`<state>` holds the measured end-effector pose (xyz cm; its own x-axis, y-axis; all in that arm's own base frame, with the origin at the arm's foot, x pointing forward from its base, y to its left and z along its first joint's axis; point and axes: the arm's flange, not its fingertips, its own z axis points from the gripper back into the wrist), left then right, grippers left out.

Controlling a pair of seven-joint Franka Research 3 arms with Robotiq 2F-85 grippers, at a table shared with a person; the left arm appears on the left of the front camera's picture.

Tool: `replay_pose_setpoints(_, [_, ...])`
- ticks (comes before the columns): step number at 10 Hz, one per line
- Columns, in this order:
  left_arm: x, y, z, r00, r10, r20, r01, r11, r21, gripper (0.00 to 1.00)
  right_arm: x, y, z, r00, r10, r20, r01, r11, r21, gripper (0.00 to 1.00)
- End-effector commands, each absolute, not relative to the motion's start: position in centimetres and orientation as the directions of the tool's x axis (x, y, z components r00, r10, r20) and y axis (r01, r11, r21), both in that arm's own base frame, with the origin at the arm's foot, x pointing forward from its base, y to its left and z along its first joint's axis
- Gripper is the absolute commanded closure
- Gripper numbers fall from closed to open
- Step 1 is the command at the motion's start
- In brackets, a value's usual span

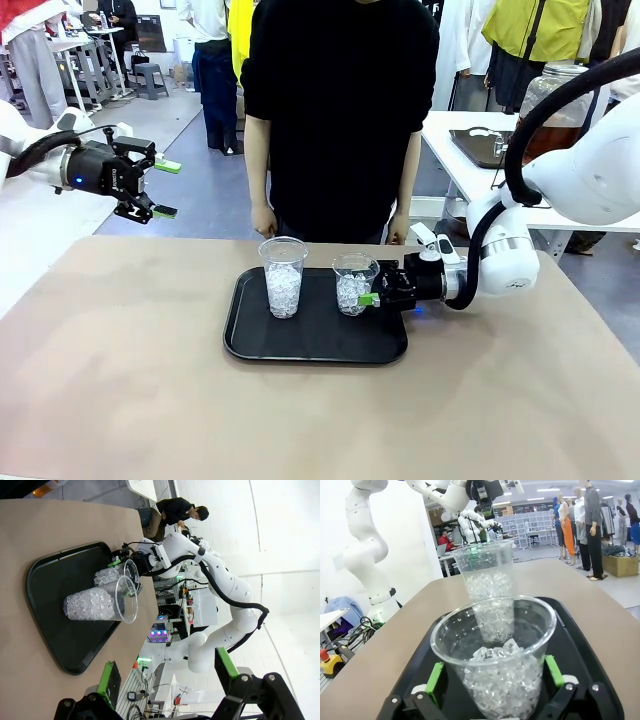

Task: Pour the drink into the iced cup.
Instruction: Pick up the iced cup indicated by the human and present it to them.

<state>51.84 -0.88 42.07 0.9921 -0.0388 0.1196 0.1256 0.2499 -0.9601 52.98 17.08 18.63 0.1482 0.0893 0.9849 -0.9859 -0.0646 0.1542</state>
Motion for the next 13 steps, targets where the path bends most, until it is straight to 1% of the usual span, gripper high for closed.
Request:
replay_pose_setpoints(1, [51.8, -0.8, 42.3, 0.992, -0.034, 0.118, 0.123, 0.252, -0.960, 0.00, 53.7, 18.3, 18.8, 0.141, 0.116, 0.983, -0.987, -0.062, 0.149, 0.00])
replay_pose_setpoints(3, [51.8, -0.8, 42.3, 0.992, -0.034, 0.118, 0.123, 0.252, -0.960, 0.00, 53.7, 18.9, 18.9, 0.130, 0.134, 0.982, -0.989, -0.058, 0.139, 0.00])
replay_pose_setpoints(5, [51.8, -0.8, 42.3, 0.992, -0.034, 0.118, 0.123, 0.252, -0.960, 0.00, 53.8, 19.1, 19.0, 0.140, 0.111, 0.984, -0.988, -0.051, 0.146, 0.00])
replay_pose_setpoints(6, [51.8, -0.8, 42.3, 0.992, -0.034, 0.118, 0.123, 0.252, -0.960, 0.00, 53.7, 19.1, 18.9, 0.145, 0.101, 0.984, -0.987, -0.054, 0.151, 0.06])
replay_pose_setpoints(8, [51.8, -0.8, 42.3, 0.992, -0.034, 0.118, 0.123, 0.252, -0.960, 0.00, 53.5, 18.9, 18.9, 0.136, 0.105, 0.985, -0.988, -0.054, 0.142, 0.46])
replay_pose_setpoints(11, [51.8, -0.8, 42.3, 0.992, -0.034, 0.118, 0.123, 0.252, -0.960, 0.00, 53.2, 18.7, 19.6, 0.178, 0.074, 0.981, -0.978, -0.093, 0.185, 0.46])
replay_pose_setpoints(13, [51.8, -0.8, 42.3, 0.992, -0.034, 0.118, 0.123, 0.252, -0.960, 0.00, 53.4, 18.2, 21.3, 0.180, 0.058, 0.982, -0.978, -0.091, 0.185, 0.46])
